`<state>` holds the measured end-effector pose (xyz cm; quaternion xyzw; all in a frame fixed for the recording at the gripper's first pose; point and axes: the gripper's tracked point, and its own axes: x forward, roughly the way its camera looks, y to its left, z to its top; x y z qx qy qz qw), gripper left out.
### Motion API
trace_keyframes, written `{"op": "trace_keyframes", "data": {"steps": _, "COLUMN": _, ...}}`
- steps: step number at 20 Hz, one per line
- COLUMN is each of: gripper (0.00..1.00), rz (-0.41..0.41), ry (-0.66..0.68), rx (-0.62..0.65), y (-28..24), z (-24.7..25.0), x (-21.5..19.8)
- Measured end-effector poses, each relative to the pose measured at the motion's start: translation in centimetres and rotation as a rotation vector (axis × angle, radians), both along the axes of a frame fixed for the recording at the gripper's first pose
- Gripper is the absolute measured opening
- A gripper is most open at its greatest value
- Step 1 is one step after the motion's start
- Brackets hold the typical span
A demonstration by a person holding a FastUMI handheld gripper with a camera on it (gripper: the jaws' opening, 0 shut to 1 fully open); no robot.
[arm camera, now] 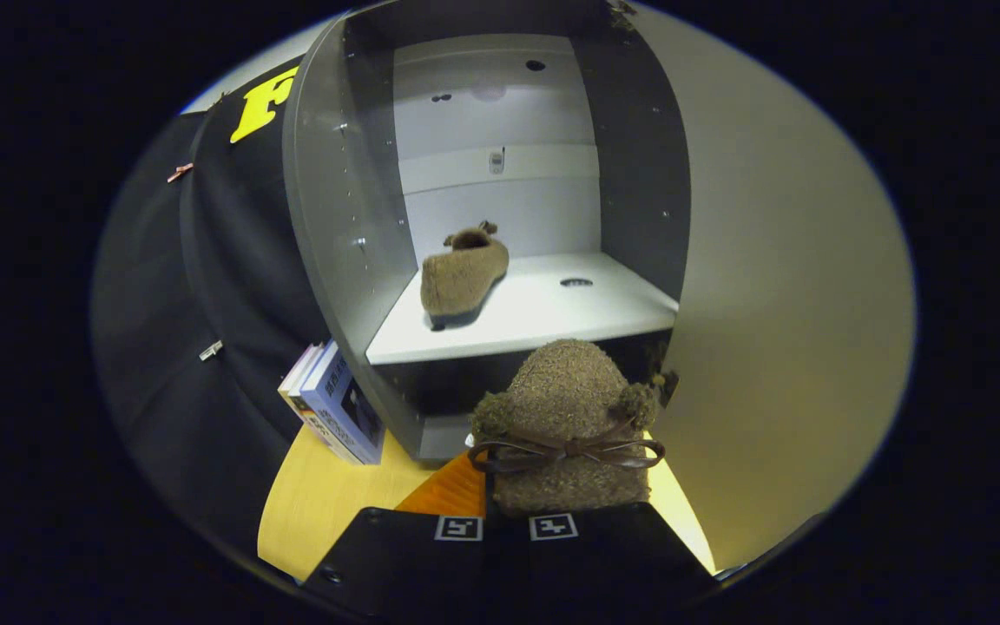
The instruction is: Open the shoe cabinet door, grab the shoes and put them into the shoe cabinet, then close the shoe cabinet door.
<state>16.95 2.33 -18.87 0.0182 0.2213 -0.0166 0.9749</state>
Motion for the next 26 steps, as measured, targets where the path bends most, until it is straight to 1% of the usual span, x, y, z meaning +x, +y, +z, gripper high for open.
{"op": "trace_keyframes", "data": {"steps": 2, "gripper": 0.05, "rz": 0.011, "ry": -0.007, "rx": -0.014, "y": -0.6, "z": 1.7, "x": 2.0}}
{"op": "trace_keyframes", "data": {"steps": 7, "gripper": 0.05, "rz": 0.057, "ry": -0.013, "rx": -0.017, "y": -2.0, "z": 5.0, "x": 8.8}}
{"op": "trace_keyframes", "data": {"steps": 13, "gripper": 0.05, "rz": 0.066, "ry": -0.012, "rx": -0.009, "y": -3.9, "z": 6.9, "x": 17.4}}
{"op": "trace_keyframes", "data": {"steps": 14, "gripper": 0.05, "rz": 0.077, "ry": -0.012, "rx": -0.003, "y": -3.9, "z": 6.9, "x": 18.9}}
{"op": "trace_keyframes", "data": {"steps": 16, "gripper": 0.05, "rz": 0.058, "ry": -0.002, "rx": -0.002, "y": -5.0, "z": 6.7, "x": 21.4}}
{"op": "trace_keyframes", "data": {"steps": 18, "gripper": 0.05, "rz": 0.039, "ry": 0.012, "rx": 0.030, "y": -5.8, "z": 6.3, "x": 23.8}}
{"op": "trace_keyframes", "data": {"steps": 21, "gripper": 0.05, "rz": 0.041, "ry": 0.058, "rx": 0.053, "y": -5.6, "z": 4.7, "x": 27.0}}
{"op": "trace_keyframes", "data": {"steps": 24, "gripper": 0.05, "rz": 0.062, "ry": 0.086, "rx": 0.038, "y": -4.9, "z": 3.1, "x": 29.2}}
{"op": "trace_keyframes", "data": {"steps": 26, "gripper": 0.06, "rz": 0.064, "ry": 0.105, "rx": 0.032, "y": -4.6, "z": 2.1, "x": 29.8}}
